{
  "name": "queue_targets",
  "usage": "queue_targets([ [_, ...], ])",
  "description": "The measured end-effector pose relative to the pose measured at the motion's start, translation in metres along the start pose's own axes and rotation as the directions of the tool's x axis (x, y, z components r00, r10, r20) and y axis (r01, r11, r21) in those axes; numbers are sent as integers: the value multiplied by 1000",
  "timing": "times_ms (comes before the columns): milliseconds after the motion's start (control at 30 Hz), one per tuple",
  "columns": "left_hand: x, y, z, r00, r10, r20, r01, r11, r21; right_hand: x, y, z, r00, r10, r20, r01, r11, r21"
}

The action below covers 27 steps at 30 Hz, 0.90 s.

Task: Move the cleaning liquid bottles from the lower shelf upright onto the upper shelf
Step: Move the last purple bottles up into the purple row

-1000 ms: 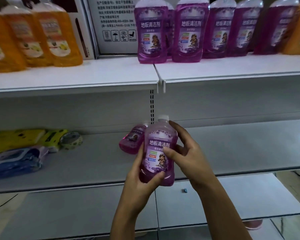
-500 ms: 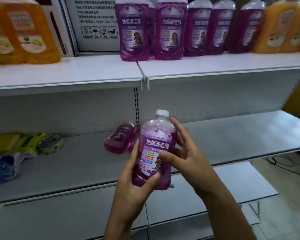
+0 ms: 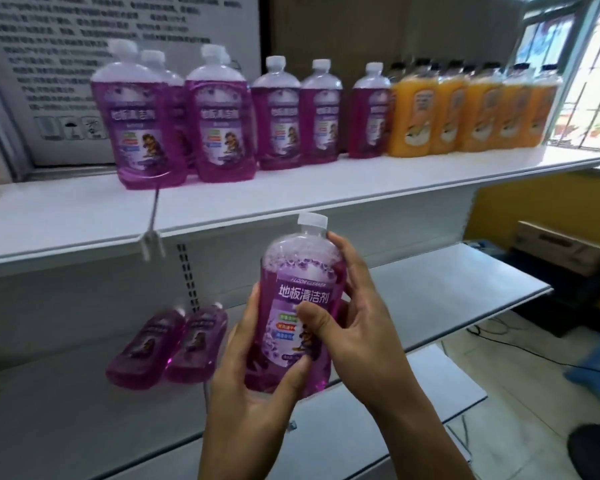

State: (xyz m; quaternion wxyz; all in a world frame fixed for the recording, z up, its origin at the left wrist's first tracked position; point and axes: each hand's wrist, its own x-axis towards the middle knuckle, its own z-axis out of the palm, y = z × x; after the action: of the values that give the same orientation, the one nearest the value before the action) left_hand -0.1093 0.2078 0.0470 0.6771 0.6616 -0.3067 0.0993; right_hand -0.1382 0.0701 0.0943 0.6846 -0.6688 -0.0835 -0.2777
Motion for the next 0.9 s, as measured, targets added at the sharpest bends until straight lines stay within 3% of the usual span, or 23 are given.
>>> queue_targets([
  [167, 21, 25, 37, 996, 86, 37, -89, 994, 69, 16, -30, -40, 995, -103, 13, 103, 995, -4],
  [433, 86, 74, 79, 976, 209, 60, -213, 975, 69, 73, -81, -98, 930, -267, 253, 295, 952, -79],
  [667, 152, 93, 114, 958, 281, 62, -288, 945, 155, 141, -96, -131, 833, -436, 341, 552, 706, -445],
  [900, 186, 74, 120, 978, 210, 3, -194, 901, 388, 192, -83, -141, 791, -388, 473, 600, 642, -477],
])
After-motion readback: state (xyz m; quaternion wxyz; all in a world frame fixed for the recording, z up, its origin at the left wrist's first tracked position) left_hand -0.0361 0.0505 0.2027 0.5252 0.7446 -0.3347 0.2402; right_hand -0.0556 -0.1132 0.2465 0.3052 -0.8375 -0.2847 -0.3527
